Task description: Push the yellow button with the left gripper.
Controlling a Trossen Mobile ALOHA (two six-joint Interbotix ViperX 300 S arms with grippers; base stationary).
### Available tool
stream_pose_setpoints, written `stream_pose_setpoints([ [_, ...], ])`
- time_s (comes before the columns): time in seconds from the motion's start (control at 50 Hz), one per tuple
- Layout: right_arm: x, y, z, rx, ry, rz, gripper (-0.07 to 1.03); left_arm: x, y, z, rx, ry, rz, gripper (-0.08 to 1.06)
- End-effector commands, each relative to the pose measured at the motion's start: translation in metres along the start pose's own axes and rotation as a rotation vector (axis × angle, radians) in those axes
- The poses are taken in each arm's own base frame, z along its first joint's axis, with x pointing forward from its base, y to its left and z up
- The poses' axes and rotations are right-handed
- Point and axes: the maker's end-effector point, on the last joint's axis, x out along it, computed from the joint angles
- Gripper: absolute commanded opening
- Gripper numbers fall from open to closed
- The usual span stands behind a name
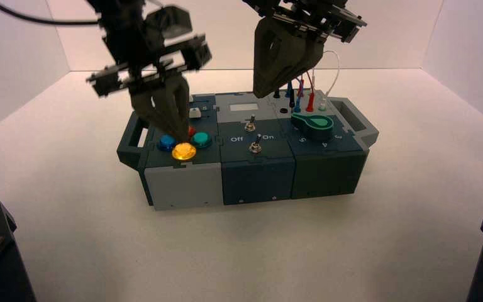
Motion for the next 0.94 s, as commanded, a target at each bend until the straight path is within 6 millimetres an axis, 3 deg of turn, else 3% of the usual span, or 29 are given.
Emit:
stream_pose_setpoints([
  [0.02,-0.013,0.008,0.013,-0.037,-0.043,0.009,-0.02,-0.022,-0.015,0.012,0.048,-0.048,-0.027,-0.03],
  [0.48,-0.038,0.015,0.014,-0.078,-0.070,0.021,-0.02,-0.053,-0.024,0.002,0.086,-0.123,-0.061,-0.03],
  [0.94,-0.037,0.014,0.013,-0.079,-0.067,0.019,-0.02,-0.051,-0.021,-0.004,0.086,-0.115,-0.058,-0.03],
])
